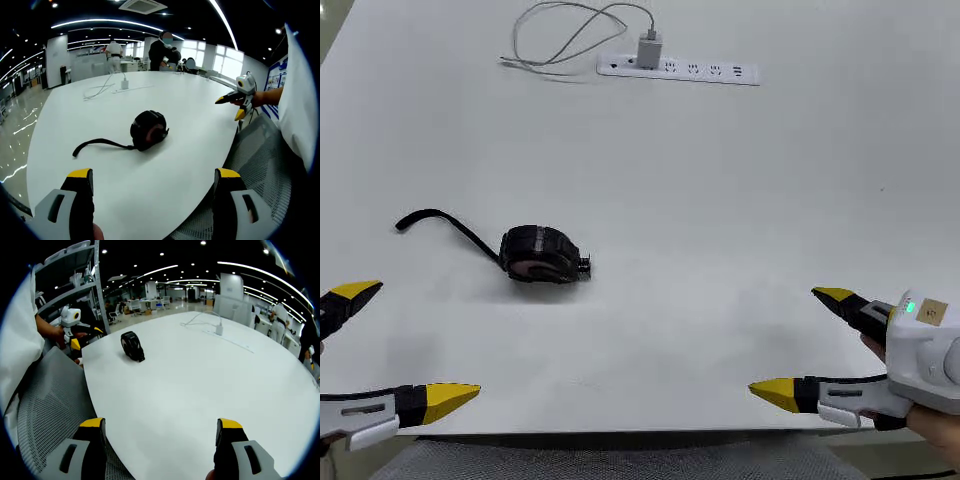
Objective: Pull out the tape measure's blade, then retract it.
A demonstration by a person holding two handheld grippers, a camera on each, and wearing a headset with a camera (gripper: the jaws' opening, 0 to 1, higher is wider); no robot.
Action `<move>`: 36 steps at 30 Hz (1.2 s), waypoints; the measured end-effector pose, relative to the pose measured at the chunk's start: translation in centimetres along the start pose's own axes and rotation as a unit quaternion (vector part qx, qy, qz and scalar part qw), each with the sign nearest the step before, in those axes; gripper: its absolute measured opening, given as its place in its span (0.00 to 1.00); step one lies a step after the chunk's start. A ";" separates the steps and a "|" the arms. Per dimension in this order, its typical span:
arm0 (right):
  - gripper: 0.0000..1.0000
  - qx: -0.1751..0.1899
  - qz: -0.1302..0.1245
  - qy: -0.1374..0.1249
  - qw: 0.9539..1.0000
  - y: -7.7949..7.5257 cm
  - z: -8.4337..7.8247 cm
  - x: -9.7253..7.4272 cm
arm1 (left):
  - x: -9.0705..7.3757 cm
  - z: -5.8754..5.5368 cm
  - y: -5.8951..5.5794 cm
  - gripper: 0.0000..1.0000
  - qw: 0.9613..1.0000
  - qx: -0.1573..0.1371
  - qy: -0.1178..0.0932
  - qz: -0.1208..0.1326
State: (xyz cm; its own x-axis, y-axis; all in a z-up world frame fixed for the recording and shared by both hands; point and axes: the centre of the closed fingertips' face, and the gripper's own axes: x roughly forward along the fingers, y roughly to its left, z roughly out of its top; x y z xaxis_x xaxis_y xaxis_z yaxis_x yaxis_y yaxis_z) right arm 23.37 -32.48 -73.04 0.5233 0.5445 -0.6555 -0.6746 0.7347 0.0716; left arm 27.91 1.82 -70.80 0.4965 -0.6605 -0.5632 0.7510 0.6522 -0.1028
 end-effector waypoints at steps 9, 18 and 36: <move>0.90 0.000 0.000 0.001 1.000 0.1 0.1 0.0 | -0.2 -0.1 0.0 0.99 1.000 -0.001 0.000 0.000; 0.90 0.000 0.000 0.001 1.000 0.1 0.0 -0.1 | -0.3 -0.1 -0.1 0.99 1.000 0.000 0.000 -0.002; 0.90 -0.002 0.000 0.002 1.000 0.3 0.0 0.0 | -0.3 -0.1 -0.1 0.99 1.000 -0.001 0.000 -0.002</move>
